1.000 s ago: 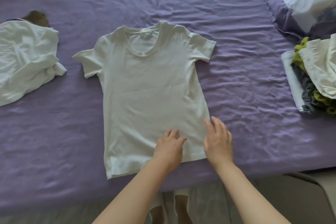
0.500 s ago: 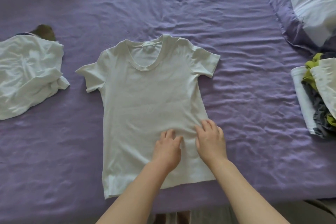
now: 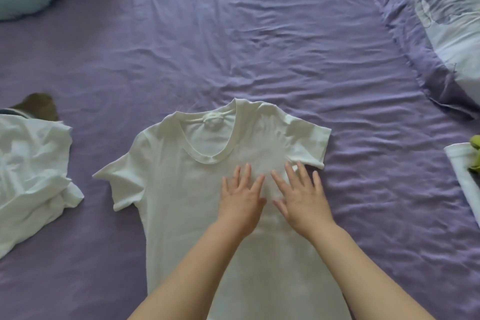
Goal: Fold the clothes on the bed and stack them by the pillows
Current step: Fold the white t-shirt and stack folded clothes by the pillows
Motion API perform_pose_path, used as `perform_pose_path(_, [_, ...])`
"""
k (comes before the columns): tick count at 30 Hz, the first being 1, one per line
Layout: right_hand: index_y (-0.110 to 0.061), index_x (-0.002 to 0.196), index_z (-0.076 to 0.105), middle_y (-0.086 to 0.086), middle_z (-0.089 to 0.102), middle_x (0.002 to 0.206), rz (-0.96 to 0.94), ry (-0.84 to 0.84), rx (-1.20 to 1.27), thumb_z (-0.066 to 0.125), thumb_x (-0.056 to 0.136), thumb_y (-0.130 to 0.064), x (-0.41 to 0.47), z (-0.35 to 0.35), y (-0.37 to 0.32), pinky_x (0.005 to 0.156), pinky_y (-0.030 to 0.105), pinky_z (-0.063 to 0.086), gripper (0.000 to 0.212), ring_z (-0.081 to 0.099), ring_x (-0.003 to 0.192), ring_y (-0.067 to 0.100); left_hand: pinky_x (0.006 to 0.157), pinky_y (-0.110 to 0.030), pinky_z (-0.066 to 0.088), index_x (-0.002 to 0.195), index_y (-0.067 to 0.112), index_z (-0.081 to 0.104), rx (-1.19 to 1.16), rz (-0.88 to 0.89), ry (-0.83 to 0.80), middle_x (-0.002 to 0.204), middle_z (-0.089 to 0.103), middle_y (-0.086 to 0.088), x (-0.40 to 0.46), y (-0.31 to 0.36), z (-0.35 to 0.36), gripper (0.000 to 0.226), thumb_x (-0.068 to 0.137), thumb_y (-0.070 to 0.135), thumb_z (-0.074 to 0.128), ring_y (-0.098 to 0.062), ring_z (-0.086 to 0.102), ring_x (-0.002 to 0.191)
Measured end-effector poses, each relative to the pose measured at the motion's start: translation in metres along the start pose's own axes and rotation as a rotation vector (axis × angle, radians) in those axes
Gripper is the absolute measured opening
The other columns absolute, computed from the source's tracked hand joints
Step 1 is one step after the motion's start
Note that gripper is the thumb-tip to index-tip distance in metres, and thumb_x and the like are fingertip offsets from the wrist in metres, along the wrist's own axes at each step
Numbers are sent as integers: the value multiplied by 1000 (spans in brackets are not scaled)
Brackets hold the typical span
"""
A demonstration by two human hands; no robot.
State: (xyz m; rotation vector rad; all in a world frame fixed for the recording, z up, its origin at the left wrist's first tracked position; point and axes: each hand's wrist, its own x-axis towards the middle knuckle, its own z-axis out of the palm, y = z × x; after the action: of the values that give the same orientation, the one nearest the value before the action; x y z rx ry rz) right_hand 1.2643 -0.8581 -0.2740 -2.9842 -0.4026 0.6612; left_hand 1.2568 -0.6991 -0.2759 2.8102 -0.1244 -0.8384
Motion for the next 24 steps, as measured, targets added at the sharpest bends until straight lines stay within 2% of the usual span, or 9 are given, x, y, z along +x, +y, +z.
perform_pose_path(3, [-35, 148, -8, -4, -9, 159, 213, -137, -52, 21, 95, -57, 25, -5, 25, 111, 59, -2, 64, -14, 144, 23, 115, -51, -7, 151, 32, 4, 82, 51, -10, 160, -11, -4, 31, -19, -19, 60, 98, 52, 24, -26, -17, 145])
perform_pose_path(6, [-35, 148, -9, -3, -9, 159, 234, -195, -98, 19, 95, -58, 28, -9, 27, 110, 60, -3, 64, -14, 144, 25, 115, -53, -7, 151, 31, 2, 167, 101, -21, 160, -11, -4, 52, -32, -33, 62, 97, 56, 21, -26, -17, 145])
perform_pose_path(8, [-29, 150, 11, 3, 7, 159, 222, -119, -101, 33, 94, -55, 27, -16, 17, 110, 61, 1, 65, -3, 145, 28, 114, -54, -11, 151, 31, 1, 196, 120, 4, 160, -10, -4, 63, -33, -41, 64, 97, 57, 20, -26, -18, 145])
perform_pose_path(10, [-19, 132, 52, 11, 39, 146, 161, 67, -41, 60, 85, -43, 33, -27, 10, 108, 62, 17, 53, 24, 141, 33, 112, -53, -15, 151, 30, -1, 185, 129, 52, 160, -10, -4, 73, -29, -49, 64, 96, 58, 16, -25, -20, 145])
perform_pose_path(12, [-14, 116, 64, 12, 53, 135, 102, 252, 28, 70, 80, -29, 46, -34, 11, 105, 59, 27, 39, 39, 134, 33, 111, -51, -18, 151, 30, -3, 156, 133, 82, 159, -13, -4, 84, -23, -60, 62, 97, 56, 14, -24, -21, 144])
perform_pose_path(15, [-14, 133, 50, 10, 40, 147, 171, 294, 129, 55, 92, -18, 75, -45, 22, 112, 50, 21, 42, 28, 140, 28, 114, -48, -13, 152, 27, 0, 79, 107, 137, 160, -10, -3, 108, -15, -77, 56, 102, 40, 22, -23, -18, 145])
perform_pose_path(18, [-17, 147, 27, 5, 27, 154, 248, 225, 63, 44, 97, -18, 102, -44, 45, 115, 50, 9, 53, 17, 144, 26, 115, -50, -7, 151, 20, 10, 77, 49, 311, 159, 12, -3, 139, -11, -93, 58, 97, 14, 31, -27, -8, 147])
perform_pose_path(21, [-13, 129, 55, 11, 62, 111, 213, 310, 6, 67, 82, -6, 116, -42, 63, 104, 57, 32, 49, 57, 106, 32, 116, -52, -3, 144, 19, 31, 70, -59, 354, 146, 37, -3, 167, -16, -104, 47, 98, 19, 40, -28, 8, 145])
perform_pose_path(24, [-10, 88, 69, 9, 58, 72, 153, 437, 8, 76, 65, 8, 127, -49, 81, 71, 44, 49, 30, 58, 64, 31, 117, -47, 6, 114, 19, 59, 57, -32, 375, 116, 56, -3, 181, -23, -107, 25, 97, 30, 46, -27, 35, 125])
